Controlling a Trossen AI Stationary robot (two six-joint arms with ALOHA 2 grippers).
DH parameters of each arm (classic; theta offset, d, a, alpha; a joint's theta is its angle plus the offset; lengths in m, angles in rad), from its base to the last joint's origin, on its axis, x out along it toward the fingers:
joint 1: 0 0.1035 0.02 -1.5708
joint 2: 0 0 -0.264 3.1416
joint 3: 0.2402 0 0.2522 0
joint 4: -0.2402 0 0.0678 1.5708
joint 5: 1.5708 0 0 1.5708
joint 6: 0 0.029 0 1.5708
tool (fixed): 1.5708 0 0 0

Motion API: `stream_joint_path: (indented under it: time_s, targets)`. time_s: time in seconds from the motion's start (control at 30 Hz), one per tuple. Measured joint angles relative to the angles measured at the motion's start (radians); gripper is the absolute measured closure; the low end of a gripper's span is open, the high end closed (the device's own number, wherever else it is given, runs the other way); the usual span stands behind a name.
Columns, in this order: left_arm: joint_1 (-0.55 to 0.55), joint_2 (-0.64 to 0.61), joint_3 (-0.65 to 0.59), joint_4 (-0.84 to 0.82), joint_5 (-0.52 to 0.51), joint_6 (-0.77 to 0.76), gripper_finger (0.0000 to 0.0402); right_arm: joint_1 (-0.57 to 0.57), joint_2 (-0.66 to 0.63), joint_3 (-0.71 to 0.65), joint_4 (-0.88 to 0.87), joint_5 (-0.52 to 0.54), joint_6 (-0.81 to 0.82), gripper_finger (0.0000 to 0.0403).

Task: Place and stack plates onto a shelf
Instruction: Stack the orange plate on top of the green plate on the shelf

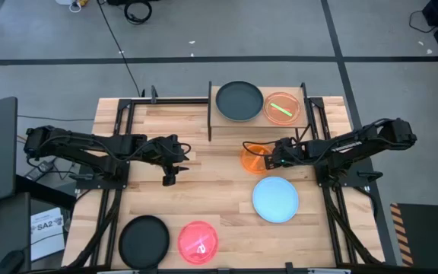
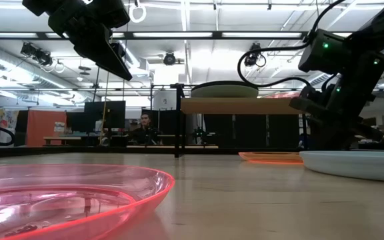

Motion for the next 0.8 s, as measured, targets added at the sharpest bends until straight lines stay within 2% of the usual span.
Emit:
stream_joint_path:
  time_s: [0.47, 0.8]
  targets:
    - [0.0, 0.0, 0.0, 0.0, 0.0, 0.0, 0.0228, 0.0, 0.002, -0.002, 0.032, -0.004, 0.0, 0.0392]
    - [0.0, 0.0, 0.0, 0.0, 0.0, 0.0, 0.0228, 0.0, 0.003, -0.003, 0.092, 0.005, -0.001, 0.0394]
